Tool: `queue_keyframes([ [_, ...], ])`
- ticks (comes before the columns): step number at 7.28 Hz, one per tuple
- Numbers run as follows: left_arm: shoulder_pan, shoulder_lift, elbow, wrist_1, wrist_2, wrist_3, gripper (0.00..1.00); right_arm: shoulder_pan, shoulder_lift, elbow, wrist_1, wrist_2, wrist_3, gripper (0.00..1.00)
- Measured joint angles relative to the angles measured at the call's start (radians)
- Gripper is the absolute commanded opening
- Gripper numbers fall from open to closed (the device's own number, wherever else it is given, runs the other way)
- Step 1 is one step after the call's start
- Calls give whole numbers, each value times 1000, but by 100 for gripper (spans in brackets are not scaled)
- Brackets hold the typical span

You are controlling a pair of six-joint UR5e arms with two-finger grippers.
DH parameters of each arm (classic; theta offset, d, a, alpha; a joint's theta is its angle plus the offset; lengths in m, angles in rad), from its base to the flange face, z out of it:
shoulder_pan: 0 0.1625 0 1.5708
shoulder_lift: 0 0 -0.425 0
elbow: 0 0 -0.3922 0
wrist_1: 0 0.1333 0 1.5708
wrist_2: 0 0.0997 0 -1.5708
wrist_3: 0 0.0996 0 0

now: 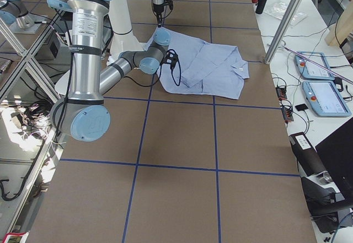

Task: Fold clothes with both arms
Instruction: 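Lift the hem corners with both grippers, pulling the right one outward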

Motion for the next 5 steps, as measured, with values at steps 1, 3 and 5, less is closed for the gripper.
queue_keyframes([
  [1,4,-1,-8,19,0,0,0,5,-2,0,5,15,-13,0],
  [3,17,-3,-42,72,-1,-2,0,8,-17,-9,54,46,-24,0],
  [5,44,-3,-72,115,-8,-8,0,8,-43,-14,86,110,-25,0],
])
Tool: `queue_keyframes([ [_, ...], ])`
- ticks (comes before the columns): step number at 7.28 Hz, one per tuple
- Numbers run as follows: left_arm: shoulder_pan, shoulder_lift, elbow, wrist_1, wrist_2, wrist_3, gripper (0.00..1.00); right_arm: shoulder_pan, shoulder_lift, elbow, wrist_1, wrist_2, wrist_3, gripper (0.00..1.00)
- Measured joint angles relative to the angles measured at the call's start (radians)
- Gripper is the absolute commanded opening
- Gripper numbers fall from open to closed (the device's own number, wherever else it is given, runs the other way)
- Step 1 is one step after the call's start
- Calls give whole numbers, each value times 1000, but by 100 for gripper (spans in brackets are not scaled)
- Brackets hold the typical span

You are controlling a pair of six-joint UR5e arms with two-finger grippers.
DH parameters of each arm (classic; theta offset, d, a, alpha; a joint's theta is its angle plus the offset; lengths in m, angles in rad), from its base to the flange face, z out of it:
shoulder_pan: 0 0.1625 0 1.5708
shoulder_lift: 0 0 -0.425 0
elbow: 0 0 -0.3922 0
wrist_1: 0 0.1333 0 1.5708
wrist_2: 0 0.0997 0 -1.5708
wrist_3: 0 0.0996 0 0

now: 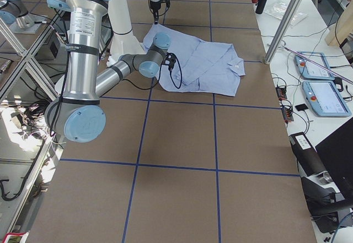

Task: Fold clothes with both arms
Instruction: 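Lift the hem corners with both grippers, pulling the right one outward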

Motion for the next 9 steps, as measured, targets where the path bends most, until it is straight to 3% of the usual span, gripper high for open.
queue_keyframes([
  [5,47,-4,-4,17,-23,-4,0,-1,-15,-12,9,95,1,0],
  [9,-7,-22,11,11,-21,40,0,94,21,-119,160,94,0,0],
])
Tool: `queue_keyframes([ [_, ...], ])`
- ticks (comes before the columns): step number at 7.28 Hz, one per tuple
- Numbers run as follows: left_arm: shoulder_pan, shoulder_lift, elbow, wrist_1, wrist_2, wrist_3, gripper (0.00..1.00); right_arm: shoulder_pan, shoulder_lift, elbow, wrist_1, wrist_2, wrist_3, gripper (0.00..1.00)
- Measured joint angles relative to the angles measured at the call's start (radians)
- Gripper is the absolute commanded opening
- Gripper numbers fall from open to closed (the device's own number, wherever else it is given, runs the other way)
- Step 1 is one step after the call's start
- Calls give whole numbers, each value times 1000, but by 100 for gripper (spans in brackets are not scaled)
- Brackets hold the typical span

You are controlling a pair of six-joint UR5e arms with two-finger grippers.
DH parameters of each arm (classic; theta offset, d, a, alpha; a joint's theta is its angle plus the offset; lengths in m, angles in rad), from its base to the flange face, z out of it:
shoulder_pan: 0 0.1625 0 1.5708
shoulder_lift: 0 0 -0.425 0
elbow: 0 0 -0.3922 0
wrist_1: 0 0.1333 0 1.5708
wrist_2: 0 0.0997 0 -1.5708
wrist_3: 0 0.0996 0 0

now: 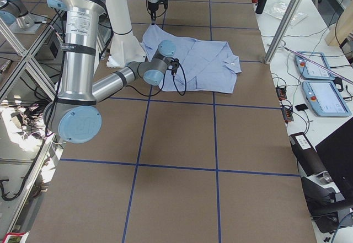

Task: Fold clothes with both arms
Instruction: 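Carry both hem corners up over the shirt toward the collar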

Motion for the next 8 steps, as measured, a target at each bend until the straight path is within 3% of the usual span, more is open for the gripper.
queue_keyframes([
  [4,-131,-34,37,-2,-3,120,0,65,93,-105,22,-12,2,0],
  [8,-270,-135,172,-17,-5,227,0,143,226,-201,10,-92,15,0],
])
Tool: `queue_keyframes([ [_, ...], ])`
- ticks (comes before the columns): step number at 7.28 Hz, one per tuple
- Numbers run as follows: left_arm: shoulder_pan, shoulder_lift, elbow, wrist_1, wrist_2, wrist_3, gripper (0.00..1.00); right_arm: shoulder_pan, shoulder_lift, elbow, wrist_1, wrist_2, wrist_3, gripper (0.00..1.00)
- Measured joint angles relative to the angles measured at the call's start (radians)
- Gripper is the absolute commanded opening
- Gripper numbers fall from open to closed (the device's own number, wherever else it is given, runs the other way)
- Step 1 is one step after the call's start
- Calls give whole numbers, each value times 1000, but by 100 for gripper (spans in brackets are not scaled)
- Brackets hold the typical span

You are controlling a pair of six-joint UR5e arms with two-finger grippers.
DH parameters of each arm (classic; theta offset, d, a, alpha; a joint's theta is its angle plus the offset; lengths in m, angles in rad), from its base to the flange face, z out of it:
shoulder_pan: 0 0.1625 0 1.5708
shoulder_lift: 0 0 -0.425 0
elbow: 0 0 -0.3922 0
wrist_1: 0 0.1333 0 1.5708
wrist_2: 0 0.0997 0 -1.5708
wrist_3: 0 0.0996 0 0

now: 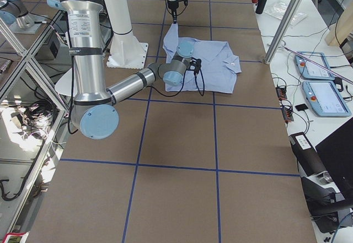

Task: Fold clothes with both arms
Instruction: 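Carry both hem corners up over the shirt toward the collar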

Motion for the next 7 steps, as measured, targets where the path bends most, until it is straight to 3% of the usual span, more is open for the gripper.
queue_keyframes([
  [7,-183,-97,212,-141,-1,75,0,151,169,-185,2,-73,-5,0],
])
